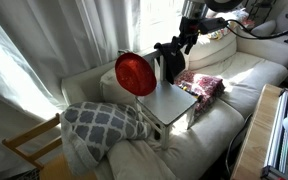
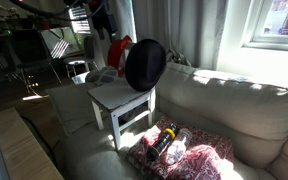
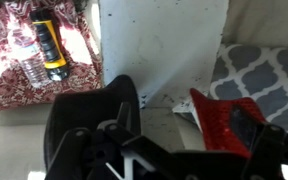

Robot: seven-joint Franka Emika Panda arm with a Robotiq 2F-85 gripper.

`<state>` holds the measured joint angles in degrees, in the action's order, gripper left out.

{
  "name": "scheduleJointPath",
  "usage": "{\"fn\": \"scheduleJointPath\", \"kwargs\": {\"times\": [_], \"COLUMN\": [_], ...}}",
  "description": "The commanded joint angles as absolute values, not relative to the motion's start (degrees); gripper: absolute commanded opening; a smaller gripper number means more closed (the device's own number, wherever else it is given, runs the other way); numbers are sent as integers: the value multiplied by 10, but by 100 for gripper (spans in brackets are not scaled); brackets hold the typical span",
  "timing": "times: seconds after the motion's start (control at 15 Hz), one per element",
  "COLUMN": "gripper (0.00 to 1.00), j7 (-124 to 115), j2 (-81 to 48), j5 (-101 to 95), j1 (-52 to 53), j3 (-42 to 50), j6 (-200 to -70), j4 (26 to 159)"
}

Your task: Hang the black hat on the backrest of the wooden chair then put the orange hat on the seat

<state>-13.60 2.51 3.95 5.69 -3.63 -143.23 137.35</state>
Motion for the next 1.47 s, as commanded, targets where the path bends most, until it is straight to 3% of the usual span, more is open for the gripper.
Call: {"fn": "scheduleJointPath", "kwargs": {"times": [0.0, 0.73, 1.07, 1.4], "gripper": [100, 100, 100, 100], "j7": [-177, -173, -212, -347], "j2": [31, 0, -64, -139], "j5": [105, 101, -8, -203], "j1": [87, 107, 128, 166], "j3": [-77, -105, -125, -80], "j6": [-1411, -1447, -1553, -1601], "j4": [1372, 1358, 1336, 1281]}}
